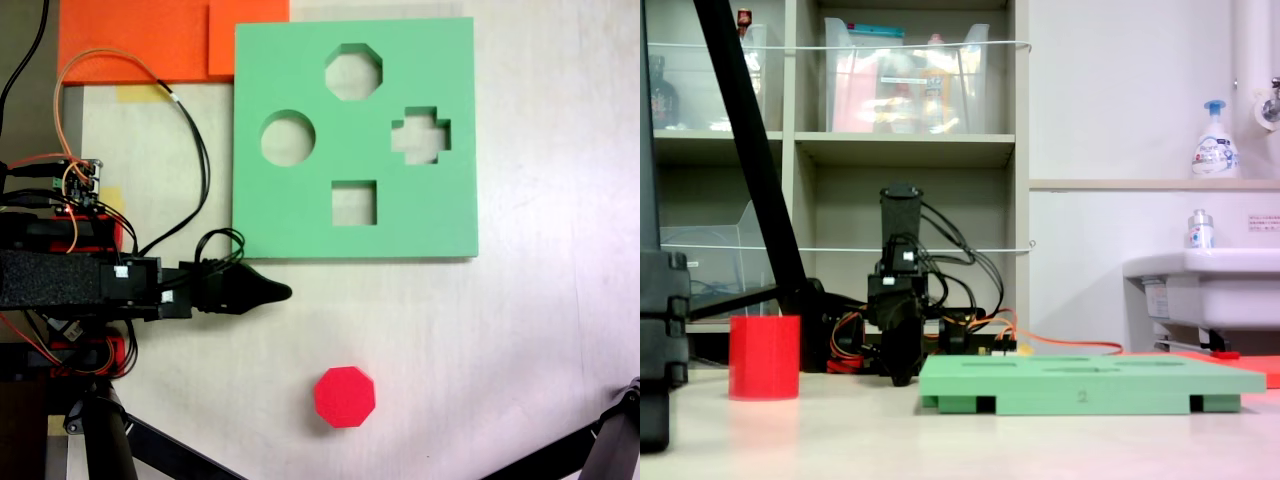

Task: Put the octagonal pillar block into the corresponding hole

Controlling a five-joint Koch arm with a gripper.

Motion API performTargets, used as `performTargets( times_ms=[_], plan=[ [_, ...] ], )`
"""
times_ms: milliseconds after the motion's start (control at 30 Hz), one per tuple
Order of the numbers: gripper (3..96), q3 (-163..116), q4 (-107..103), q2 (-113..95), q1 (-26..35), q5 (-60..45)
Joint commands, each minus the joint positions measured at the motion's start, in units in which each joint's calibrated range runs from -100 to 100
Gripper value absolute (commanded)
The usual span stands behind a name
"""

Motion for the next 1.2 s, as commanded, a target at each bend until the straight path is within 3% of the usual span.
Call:
performTargets(
  times_ms=[33, 967, 1200],
  plan=[
    [49.5, -0.98, -6.28, -0.55, -0.39, -0.24],
    [49.1, -0.98, -6.28, -0.55, -0.44, -0.15],
    [49.0, -0.98, -5.51, -0.55, -2.25, 8.4]
  ],
)
